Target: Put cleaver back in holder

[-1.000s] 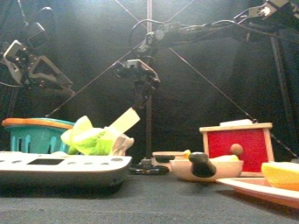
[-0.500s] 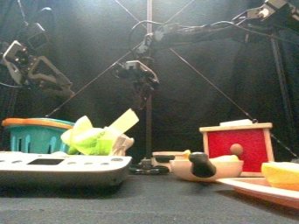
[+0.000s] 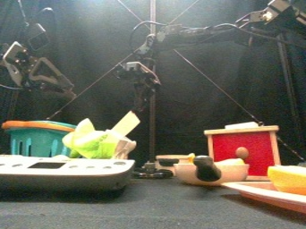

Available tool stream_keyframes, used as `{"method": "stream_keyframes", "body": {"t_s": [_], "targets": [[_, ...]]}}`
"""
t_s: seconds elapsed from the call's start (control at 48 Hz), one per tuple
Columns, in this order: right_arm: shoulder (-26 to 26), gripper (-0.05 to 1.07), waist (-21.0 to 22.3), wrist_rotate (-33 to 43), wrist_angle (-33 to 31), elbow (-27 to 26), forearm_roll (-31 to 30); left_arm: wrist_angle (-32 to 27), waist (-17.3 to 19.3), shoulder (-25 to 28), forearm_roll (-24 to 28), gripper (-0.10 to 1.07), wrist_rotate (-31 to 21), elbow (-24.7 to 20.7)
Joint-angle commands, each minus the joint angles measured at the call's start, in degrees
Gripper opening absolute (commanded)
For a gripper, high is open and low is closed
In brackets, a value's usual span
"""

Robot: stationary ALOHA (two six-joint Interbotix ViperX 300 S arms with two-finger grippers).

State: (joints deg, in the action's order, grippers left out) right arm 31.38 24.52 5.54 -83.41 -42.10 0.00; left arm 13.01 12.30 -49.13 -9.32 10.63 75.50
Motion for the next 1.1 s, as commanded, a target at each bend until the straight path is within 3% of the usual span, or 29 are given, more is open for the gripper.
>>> {"method": "stream_keyframes", "body": {"t_s": [0.0, 0.917, 1.083], "targets": [[-1.1, 0.51, 0.4, 0.0, 0.2, -2.5, 0.0, 0.3, 0.1, 0.1, 0.2, 0.89, 0.1, -0.5], [4.4, 0.52, 0.7, 0.1, 0.1, -13.5, 0.2, 0.2, 0.1, 0.1, 0.2, 0.89, 0.1, -0.4], [5.3, 0.64, 0.8, 0.2, -0.2, -15.1, 0.3, 0.3, 0.1, 0.1, 0.2, 0.89, 0.1, -0.3]]}}
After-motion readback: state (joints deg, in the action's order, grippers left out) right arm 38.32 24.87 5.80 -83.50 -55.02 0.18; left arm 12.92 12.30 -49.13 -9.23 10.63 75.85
